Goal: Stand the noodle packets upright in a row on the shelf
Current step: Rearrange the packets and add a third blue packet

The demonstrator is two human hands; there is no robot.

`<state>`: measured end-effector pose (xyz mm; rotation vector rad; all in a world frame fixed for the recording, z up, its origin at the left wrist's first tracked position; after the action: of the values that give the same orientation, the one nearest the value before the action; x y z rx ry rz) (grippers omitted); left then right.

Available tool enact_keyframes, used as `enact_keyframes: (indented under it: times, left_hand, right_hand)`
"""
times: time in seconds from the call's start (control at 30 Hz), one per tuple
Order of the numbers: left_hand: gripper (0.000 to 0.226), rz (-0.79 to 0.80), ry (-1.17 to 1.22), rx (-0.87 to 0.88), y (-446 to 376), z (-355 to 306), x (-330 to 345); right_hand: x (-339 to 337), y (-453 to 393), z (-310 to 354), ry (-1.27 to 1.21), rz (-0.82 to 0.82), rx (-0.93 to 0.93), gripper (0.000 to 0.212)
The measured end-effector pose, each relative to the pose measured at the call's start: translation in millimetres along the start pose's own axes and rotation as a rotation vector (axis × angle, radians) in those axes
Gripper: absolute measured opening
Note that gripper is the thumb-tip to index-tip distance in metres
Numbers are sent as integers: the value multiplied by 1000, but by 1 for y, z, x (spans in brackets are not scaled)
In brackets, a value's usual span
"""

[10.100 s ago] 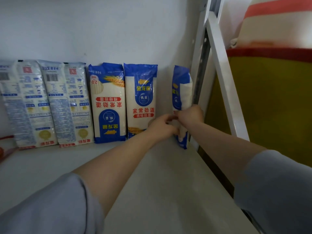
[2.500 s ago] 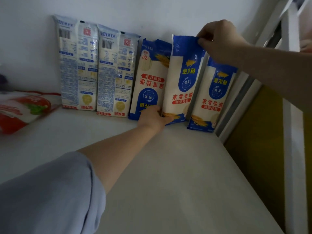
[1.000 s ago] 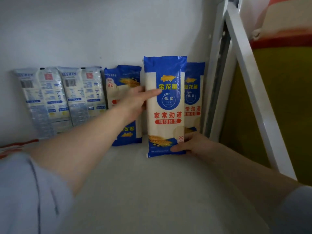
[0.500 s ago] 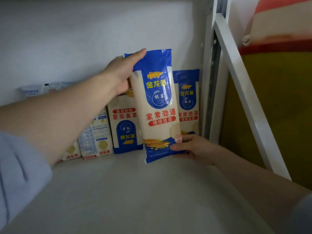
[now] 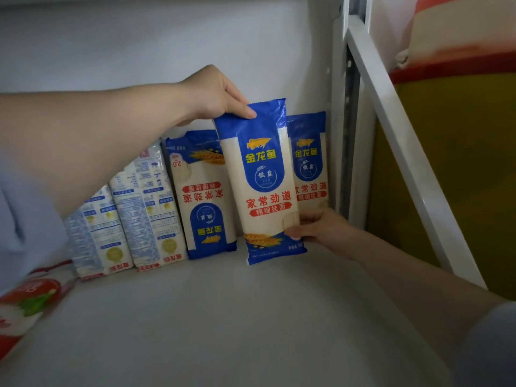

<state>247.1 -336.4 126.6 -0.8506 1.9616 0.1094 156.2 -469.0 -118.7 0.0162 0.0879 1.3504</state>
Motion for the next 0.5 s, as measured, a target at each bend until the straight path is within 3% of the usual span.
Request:
enact_keyframes:
  times: [0.23, 0.5]
  left_hand:
    - [26, -58, -70, -39, -15, 11, 10]
    - [28, -68, -145, -95, -32, 19, 12]
  right_hand:
    - [-5, -16, 3, 209, -61, 8, 42]
    - [-16, -24, -5, 399, -197, -13, 23]
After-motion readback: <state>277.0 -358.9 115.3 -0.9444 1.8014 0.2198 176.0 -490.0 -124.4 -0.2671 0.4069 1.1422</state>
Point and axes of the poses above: each hand's wrist, its own y-axis away from the middle knuckle, its own x-axis out of the palm, z = x × y, the point moved 8 cm from there along -y, towards the middle knuckle, and after that the axes turned 9 degrees about z, right-handed, at the moved point
